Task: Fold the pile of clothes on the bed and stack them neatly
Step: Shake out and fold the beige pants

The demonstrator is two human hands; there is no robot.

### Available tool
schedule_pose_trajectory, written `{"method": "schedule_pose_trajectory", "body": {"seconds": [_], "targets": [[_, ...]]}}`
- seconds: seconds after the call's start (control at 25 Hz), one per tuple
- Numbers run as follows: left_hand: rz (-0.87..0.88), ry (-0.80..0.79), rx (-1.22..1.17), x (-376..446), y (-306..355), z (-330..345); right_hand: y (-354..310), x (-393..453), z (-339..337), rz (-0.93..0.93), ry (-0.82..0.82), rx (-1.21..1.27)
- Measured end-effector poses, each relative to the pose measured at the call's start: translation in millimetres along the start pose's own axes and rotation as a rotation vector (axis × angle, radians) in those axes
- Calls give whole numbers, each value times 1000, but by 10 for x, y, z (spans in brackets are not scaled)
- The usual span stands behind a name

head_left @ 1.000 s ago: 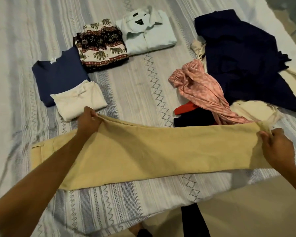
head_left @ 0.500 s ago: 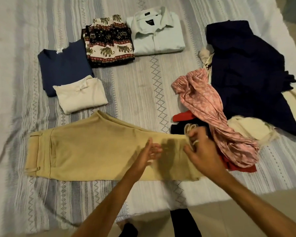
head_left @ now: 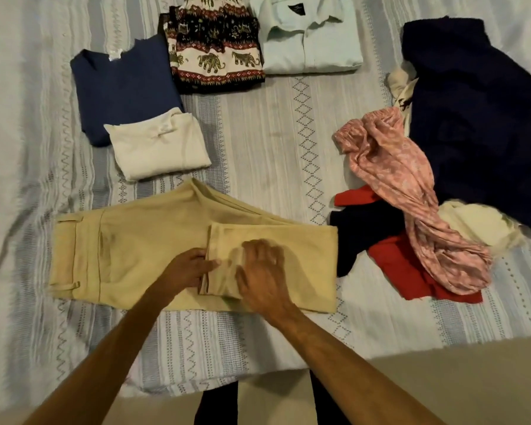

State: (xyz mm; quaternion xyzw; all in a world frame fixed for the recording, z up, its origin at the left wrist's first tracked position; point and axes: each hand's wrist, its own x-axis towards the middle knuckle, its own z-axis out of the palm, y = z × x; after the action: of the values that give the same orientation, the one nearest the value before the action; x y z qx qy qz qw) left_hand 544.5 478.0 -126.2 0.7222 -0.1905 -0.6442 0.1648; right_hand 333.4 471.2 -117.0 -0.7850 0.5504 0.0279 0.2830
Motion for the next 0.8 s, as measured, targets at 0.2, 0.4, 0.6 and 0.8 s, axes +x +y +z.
{"method": "schedule_pose_trajectory", "body": {"seconds": [0.2, 0.4, 0.6, 0.8], "targets": [[465, 211, 313, 43, -3, 104, 799, -96, -81, 400, 350, -28], [384, 382, 460, 190, -189, -201, 1075, -144, -174, 765, 218, 691], [296, 272, 387, 227, -277, -324, 1245, -182, -227, 942, 133, 1026], [264, 317, 291, 158, -432, -287, 1373, -184, -195, 913, 45, 1110]]}}
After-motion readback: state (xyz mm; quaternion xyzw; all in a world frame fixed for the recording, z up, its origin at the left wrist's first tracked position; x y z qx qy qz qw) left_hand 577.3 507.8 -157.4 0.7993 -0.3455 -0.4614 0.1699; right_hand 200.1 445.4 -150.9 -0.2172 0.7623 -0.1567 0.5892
